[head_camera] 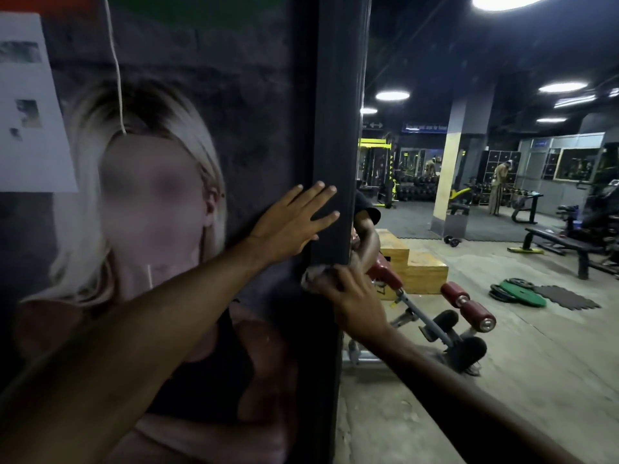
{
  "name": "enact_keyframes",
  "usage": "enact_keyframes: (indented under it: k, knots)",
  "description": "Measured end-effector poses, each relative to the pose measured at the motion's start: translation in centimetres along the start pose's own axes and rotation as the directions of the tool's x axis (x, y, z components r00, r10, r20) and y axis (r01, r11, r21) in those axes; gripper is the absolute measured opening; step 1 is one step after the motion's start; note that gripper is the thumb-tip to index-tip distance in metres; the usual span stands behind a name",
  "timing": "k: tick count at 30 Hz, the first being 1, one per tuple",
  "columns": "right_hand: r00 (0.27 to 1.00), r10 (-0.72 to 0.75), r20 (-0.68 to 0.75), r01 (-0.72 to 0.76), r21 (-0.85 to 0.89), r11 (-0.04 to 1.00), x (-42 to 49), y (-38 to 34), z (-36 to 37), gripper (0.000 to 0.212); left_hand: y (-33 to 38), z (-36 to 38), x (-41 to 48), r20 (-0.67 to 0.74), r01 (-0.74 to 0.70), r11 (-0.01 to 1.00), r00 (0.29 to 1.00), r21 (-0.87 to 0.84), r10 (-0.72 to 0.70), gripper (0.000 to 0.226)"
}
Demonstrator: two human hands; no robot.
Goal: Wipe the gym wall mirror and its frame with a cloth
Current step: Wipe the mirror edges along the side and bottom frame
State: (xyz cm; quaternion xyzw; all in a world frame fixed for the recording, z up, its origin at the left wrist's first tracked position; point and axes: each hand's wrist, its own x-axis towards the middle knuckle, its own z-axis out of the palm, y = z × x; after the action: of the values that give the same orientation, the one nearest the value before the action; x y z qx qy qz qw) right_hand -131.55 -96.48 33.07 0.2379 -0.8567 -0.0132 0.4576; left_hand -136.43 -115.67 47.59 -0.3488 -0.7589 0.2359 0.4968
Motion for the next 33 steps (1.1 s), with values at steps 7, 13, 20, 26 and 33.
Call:
enact_keyframes:
  k: [7,13,20,26,33]
  knots:
    - [0.931,0.344,0.121,-0.362,0.191,0.913,-3.3,-1.2,1.9,0.055,2.5,0.9,-1.6,0.024,0.044,0.999,0.999,-0.013,-0.044,0.071]
    - [0.953,0.286,0.103,-0.297,0.121,0.947,-4.7,-1.8,2.1,0.054,4.2,1.7,-2.7,0.059,0.08,0.995,0.995,-0.062,-0.076,0.07]
    - [0.988,-0.12,0.093,0.127,-0.075,0.989,-5.5,-3.1,5.6,0.048,6.3,2.4,-4.0,0.11,0.099,0.993,0.99,-0.068,-0.091,0.072]
    - [0.955,-0.261,0.142,0.261,0.013,0.965,-7.5,-1.4,5.1,0.039,8.9,3.6,-6.5,0.155,0.123,0.988,0.982,-0.089,-0.108,0.075]
    - [0.844,0.383,0.375,-0.486,0.234,0.842,-10.3,-3.1,5.2,0.046,10.1,3.9,-6.8,0.145,0.154,0.981,0.98,-0.118,-0.136,0.078]
